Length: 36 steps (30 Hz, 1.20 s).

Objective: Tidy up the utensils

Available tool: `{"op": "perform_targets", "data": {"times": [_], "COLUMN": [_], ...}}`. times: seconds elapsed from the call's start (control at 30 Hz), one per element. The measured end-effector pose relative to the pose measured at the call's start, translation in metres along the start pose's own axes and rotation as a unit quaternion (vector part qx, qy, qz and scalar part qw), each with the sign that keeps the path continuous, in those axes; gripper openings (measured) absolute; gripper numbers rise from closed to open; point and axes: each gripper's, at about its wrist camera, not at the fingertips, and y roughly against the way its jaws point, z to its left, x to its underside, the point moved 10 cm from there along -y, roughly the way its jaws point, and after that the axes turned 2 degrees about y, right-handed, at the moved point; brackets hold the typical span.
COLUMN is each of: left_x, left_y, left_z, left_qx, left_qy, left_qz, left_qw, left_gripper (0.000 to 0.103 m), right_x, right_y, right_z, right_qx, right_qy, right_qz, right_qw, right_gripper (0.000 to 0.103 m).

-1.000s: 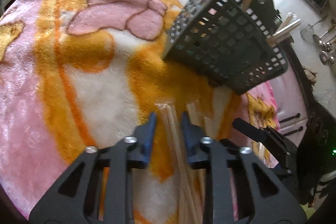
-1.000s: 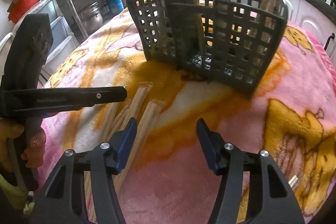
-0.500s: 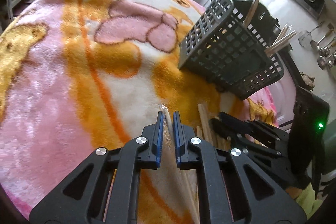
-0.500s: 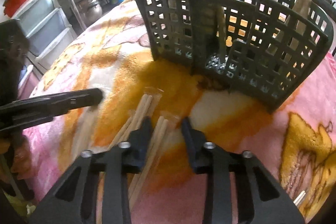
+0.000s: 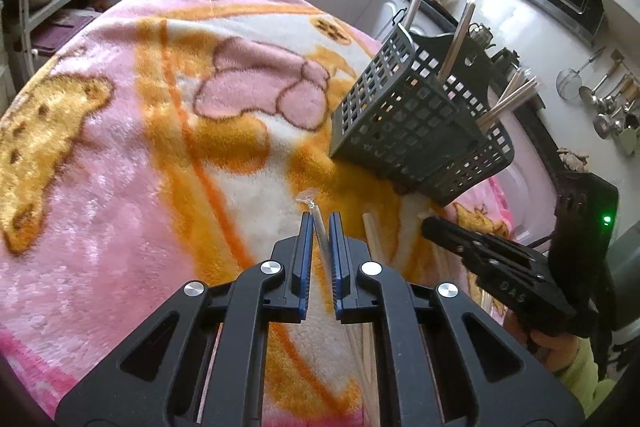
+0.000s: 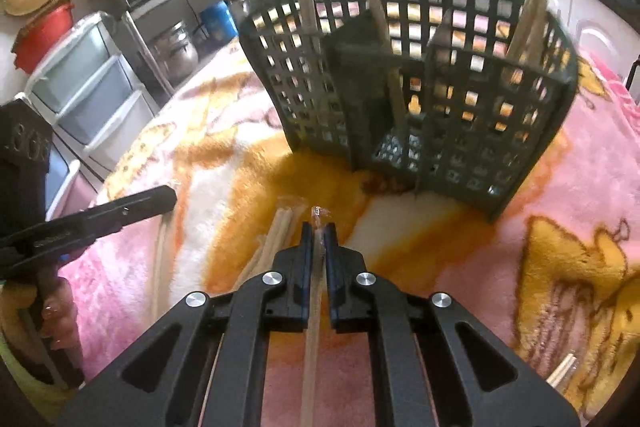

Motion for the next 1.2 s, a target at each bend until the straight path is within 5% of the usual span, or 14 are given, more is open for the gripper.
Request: {"op": "perform_targets", "data": {"times": [0.67,0.87,0.97,1.2], "left_x": [-0.012,0.0,0.008,0.02], "left_y": [0.045,0.017,0.002,-0.024], "left_z": [-0.027,-0.01,0.001,0.017], "left_qx": [0.012,-0.011,-0.033,-0.072], "left_qy": [-0.035,-0.02,-0.019,-0.015], "left_qz": [-0.048,0.0,0.023,0.061], "left_qw": [0.9982,0.9997,0.999,0.9954], "left_gripper": [0.0,0.0,0.017,0.022], "right_x": [-0.025,-0.027,-0.027,-0.028], "right_y": [0.078,0.084,0.085,0.085], "right_z": [0.021,0.022,0.022,0.018], "right_qx": [0.005,0.006,0.005,0.001], "right_qy": [0.03,0.029,0.029,0.022], "right_qz": [-0.105,-0.114,-0.114,-0.116], "right_qw": [0.994,0.993,0.993,0.993], "right_gripper": [0.006,0.006,0.006,0.006]}}
